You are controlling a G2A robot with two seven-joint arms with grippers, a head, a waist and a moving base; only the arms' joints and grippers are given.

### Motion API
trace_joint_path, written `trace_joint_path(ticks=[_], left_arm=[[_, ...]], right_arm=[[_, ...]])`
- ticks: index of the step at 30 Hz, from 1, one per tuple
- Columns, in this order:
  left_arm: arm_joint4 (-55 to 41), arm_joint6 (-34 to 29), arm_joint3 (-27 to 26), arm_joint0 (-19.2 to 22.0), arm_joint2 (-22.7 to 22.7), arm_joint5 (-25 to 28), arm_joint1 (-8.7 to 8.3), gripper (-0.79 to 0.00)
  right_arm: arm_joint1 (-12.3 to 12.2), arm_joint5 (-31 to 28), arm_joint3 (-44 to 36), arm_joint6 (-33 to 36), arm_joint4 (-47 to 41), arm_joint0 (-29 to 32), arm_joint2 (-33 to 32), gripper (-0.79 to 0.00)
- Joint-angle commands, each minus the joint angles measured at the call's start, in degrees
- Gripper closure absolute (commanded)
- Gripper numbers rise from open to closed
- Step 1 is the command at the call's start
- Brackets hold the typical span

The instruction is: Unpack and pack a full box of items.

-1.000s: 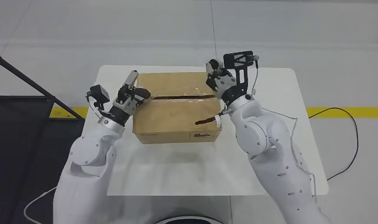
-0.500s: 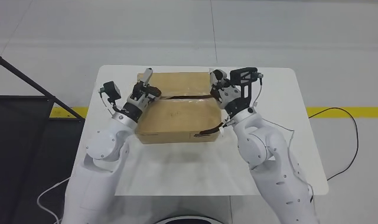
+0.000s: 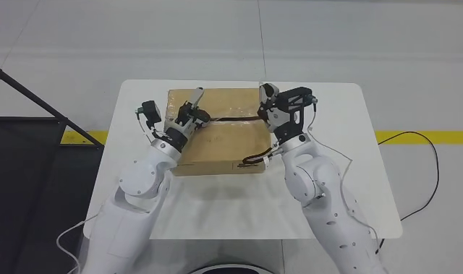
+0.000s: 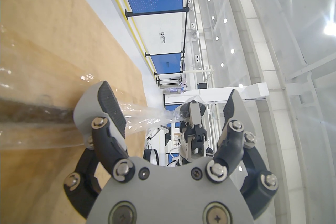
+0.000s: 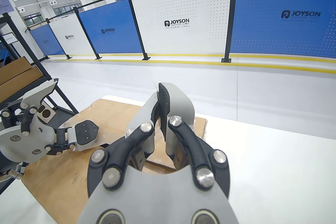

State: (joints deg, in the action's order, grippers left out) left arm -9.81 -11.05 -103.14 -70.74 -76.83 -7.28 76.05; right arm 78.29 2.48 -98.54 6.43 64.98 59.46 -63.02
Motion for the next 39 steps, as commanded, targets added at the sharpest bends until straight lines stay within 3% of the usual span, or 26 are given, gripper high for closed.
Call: trace_joint_path(ticks=[1, 19, 39], left_arm=[[0.13, 0.17, 0.19, 0.24, 0.40, 0.00, 0.06, -0.785], [0.62, 3.33, 4.04, 5.34, 5.68, -2.21, 1.26, -0.785], [-1.06, 2.94, 3.96, 4.82, 5.01, -1.85, 1.61, -0.785]], right_arm=[[0.05, -0.33, 0.51, -0.51, 0.25, -0.08, -0.10, 0.000], [0.09, -2.74, 2.91, 0.00, 0.18, 1.71, -2.67, 0.000], [0.06, -3.82, -0.09, -1.19, -1.46, 6.34, -4.84, 0.000]])
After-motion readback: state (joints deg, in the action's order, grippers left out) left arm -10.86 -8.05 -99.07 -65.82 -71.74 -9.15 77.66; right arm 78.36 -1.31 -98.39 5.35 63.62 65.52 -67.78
